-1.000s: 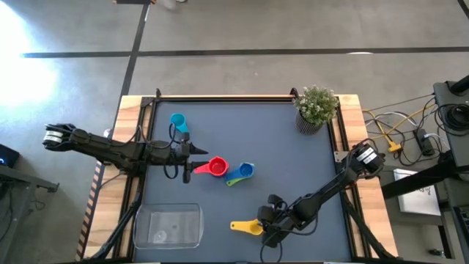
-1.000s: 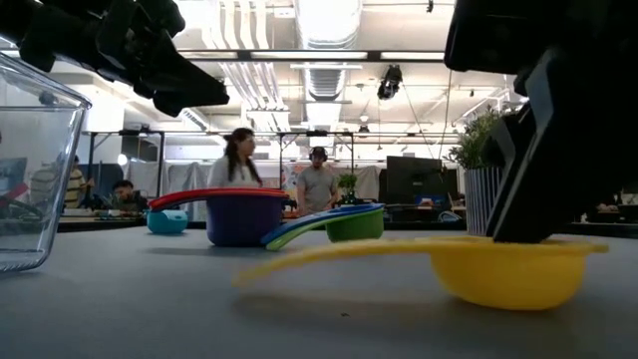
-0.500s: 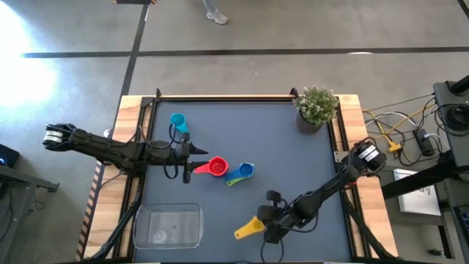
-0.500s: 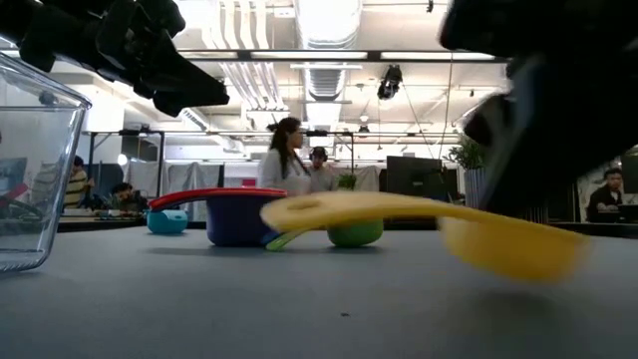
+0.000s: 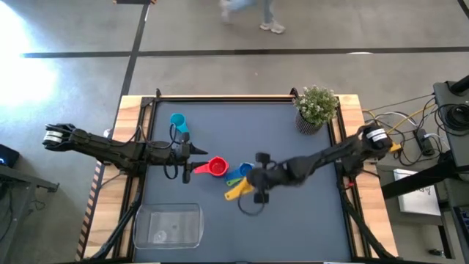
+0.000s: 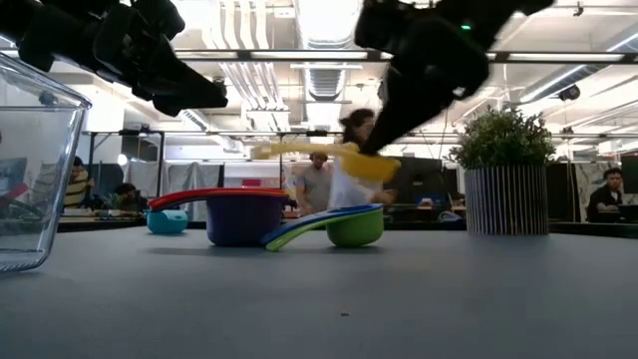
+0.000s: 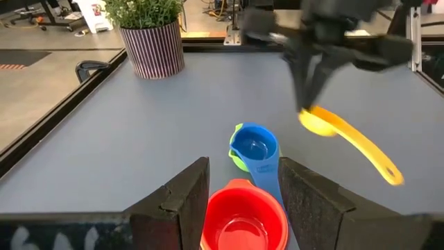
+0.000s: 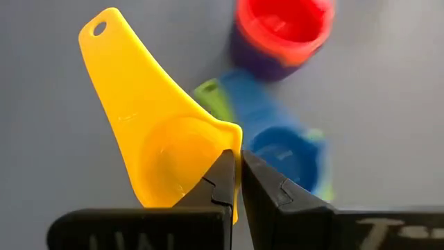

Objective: Nest measuring cups in basket
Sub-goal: Stack the yellow measuring cup on top of the blue measuring cup, then stack the light blue measuring cup on top of the red measuring cup

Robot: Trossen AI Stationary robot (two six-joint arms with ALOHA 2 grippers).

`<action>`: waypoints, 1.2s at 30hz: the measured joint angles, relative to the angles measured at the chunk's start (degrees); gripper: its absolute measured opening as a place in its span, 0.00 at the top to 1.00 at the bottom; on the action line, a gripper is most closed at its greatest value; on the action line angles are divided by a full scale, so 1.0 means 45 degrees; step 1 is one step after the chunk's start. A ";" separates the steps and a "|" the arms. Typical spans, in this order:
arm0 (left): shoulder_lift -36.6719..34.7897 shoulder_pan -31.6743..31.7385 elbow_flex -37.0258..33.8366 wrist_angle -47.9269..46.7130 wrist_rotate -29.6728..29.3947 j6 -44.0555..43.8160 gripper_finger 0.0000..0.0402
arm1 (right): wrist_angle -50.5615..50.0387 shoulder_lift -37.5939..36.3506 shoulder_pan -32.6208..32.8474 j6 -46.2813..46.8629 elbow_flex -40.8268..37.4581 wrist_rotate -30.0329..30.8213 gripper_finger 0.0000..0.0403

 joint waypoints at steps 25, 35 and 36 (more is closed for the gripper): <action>-0.0008 0.0000 0.0005 -0.0127 0.0000 0.0573 0.61 | -0.0161 0.0856 -0.3215 -0.2518 0.0169 -0.2723 0.86; -0.0005 0.0070 0.0010 -0.1390 -0.0378 -0.0785 0.61 | -0.1506 0.0068 -0.2042 0.0255 0.0268 -0.1635 0.72; -0.0004 0.0130 0.0010 -0.1662 -0.0574 -0.1099 0.61 | -0.1191 -0.0063 -0.1571 0.0236 0.0137 -0.1064 0.72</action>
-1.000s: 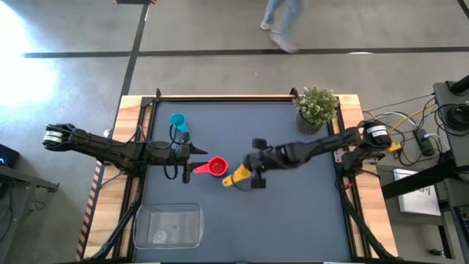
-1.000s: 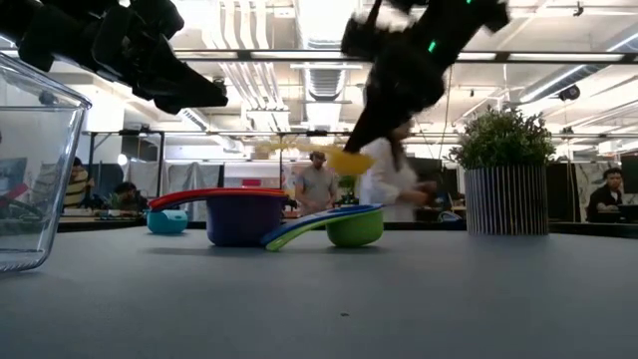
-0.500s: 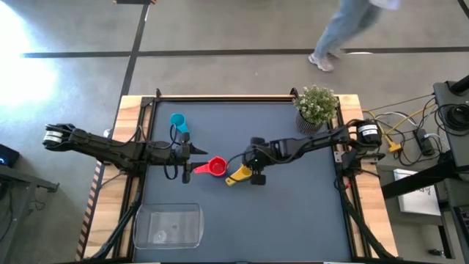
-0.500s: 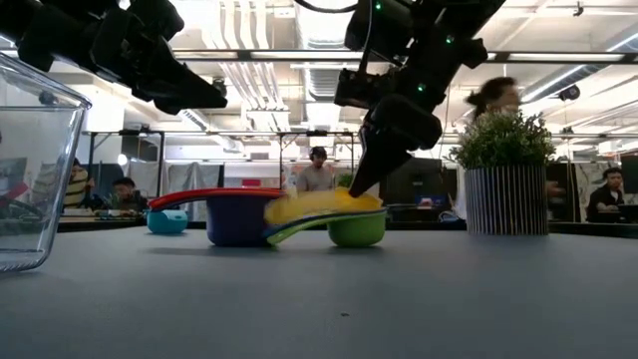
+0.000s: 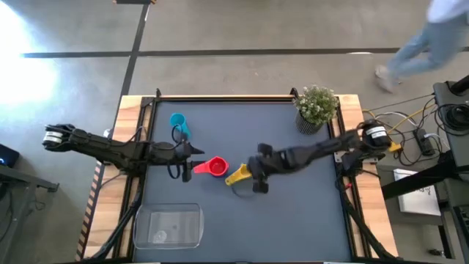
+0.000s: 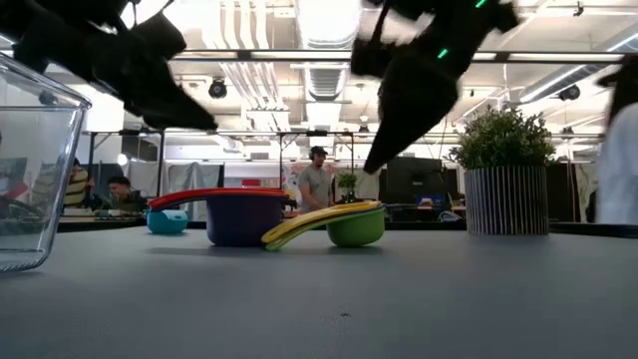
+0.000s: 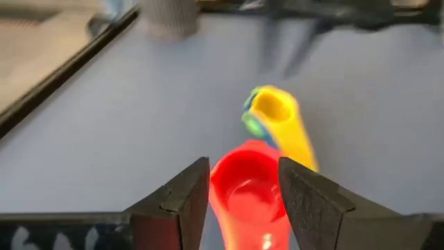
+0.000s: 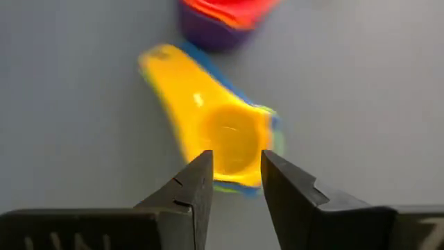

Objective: Nest measuring cups in basket
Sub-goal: Stack the light blue measuring cup on top of the red measuring cup

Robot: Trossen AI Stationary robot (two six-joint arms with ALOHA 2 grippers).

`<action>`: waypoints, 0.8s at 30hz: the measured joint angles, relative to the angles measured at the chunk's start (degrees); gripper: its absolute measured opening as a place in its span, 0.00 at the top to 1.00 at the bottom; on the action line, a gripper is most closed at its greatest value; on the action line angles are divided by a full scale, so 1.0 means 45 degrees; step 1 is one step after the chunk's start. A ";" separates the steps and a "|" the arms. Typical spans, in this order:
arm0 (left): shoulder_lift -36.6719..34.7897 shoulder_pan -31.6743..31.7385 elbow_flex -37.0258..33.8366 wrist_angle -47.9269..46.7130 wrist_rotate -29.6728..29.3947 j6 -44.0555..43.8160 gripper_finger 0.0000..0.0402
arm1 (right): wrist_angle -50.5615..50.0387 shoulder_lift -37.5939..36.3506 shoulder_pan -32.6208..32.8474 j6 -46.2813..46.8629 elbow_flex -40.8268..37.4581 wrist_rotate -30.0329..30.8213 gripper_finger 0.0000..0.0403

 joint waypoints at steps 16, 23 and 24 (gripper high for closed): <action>-0.0948 0.4029 0.0818 -0.3980 0.0971 -0.0955 0.61 | 0.3099 -0.0150 0.3792 -0.0367 -0.0362 0.3455 0.83; -0.0310 0.5509 0.2506 -0.6567 0.1143 -0.0152 0.61 | 0.3262 -0.0150 0.4172 -0.0213 -0.0362 0.3454 0.83; -0.0150 0.5811 0.2740 -0.7153 0.1143 -0.0124 0.61 | 0.3352 -0.0150 0.4263 -0.0213 -0.0362 0.3450 0.82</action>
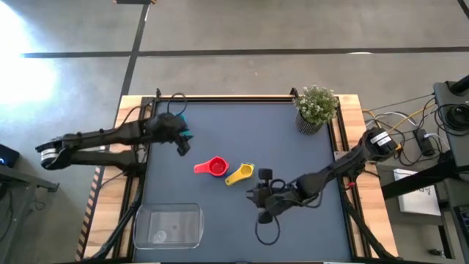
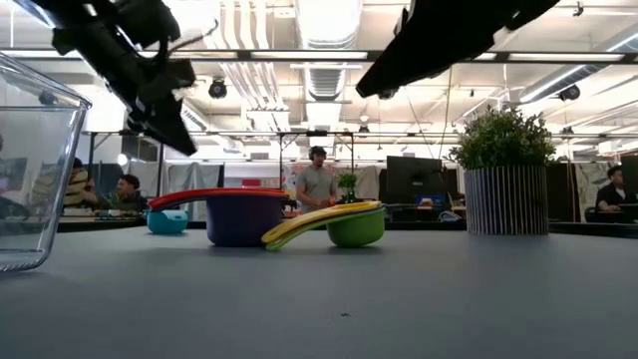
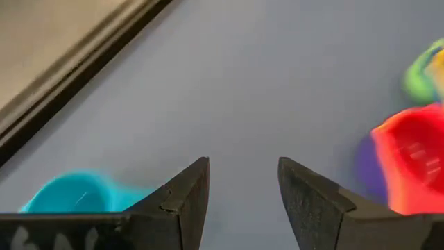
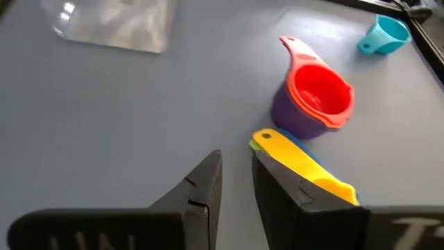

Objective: Nest measuring cups in basket
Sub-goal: Stack the light blue measuring cup on top of the red measuring cup

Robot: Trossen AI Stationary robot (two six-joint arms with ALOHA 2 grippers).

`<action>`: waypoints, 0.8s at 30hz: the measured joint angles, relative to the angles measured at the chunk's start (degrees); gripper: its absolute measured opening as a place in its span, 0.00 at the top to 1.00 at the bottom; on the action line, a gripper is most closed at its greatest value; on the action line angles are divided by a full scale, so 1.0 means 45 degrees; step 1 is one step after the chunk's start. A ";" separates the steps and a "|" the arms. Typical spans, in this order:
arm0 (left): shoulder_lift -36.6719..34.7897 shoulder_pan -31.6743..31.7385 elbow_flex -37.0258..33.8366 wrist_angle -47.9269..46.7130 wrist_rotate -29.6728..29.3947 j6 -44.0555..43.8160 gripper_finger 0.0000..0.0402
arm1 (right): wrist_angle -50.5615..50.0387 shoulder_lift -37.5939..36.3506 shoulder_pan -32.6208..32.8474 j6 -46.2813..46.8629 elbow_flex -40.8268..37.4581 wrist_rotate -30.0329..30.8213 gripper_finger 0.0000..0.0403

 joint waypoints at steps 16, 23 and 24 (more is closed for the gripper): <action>0.3975 0.4372 0.2154 -0.1894 0.0776 0.0451 0.61 | 0.0481 0.0000 0.0359 -0.0014 0.0000 -0.0010 0.83; 0.6410 0.4450 0.3688 -0.2844 -0.1773 -0.0839 0.61 | 0.0466 0.0000 0.0382 0.0078 0.0000 -0.0025 0.81; 0.6742 0.4468 0.3847 -0.2952 -0.1891 -0.0887 0.61 | 0.0461 0.0000 0.0390 0.0078 0.0000 -0.0029 0.80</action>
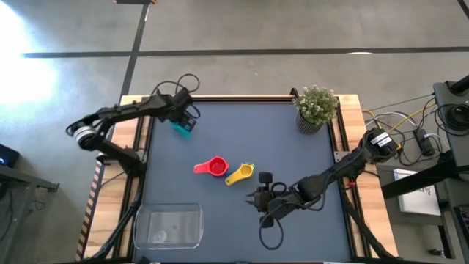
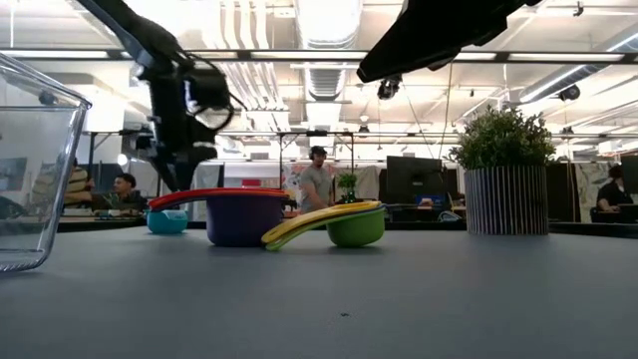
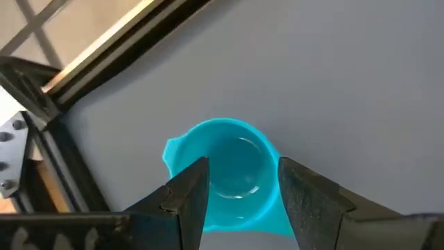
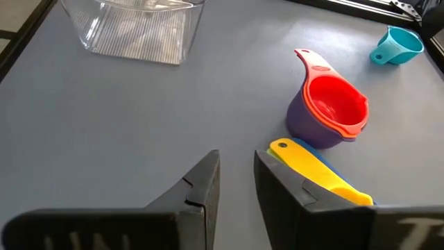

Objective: Nest measuring cups in basket
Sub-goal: Stack the light blue measuring cup on top of the red measuring cup

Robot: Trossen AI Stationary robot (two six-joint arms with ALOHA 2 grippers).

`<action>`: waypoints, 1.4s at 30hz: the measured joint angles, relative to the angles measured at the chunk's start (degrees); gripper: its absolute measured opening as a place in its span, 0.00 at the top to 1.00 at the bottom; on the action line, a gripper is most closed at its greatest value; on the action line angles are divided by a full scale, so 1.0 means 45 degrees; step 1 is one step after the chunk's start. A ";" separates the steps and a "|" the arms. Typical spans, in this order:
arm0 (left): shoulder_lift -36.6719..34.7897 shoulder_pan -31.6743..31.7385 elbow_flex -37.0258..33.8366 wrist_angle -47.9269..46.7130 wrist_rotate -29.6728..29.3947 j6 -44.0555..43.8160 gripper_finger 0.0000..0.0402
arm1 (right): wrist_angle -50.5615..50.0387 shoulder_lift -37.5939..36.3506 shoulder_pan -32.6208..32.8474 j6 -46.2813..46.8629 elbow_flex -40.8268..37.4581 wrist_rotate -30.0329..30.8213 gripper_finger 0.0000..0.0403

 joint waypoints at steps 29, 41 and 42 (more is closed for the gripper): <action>0.1951 0.0441 0.0310 0.0495 0.1334 -0.0516 0.75 | -0.0097 0.0000 0.0275 0.0000 -0.0024 -0.0063 0.80; 0.1673 0.0369 0.0301 -0.0525 0.2571 0.2663 0.98 | -0.0100 0.0000 0.0270 0.0000 -0.0024 -0.0061 0.82; 0.1538 0.0350 0.0301 -0.0820 0.2605 0.2829 0.98 | -0.0097 0.0000 0.0270 0.0000 -0.0029 -0.0058 0.82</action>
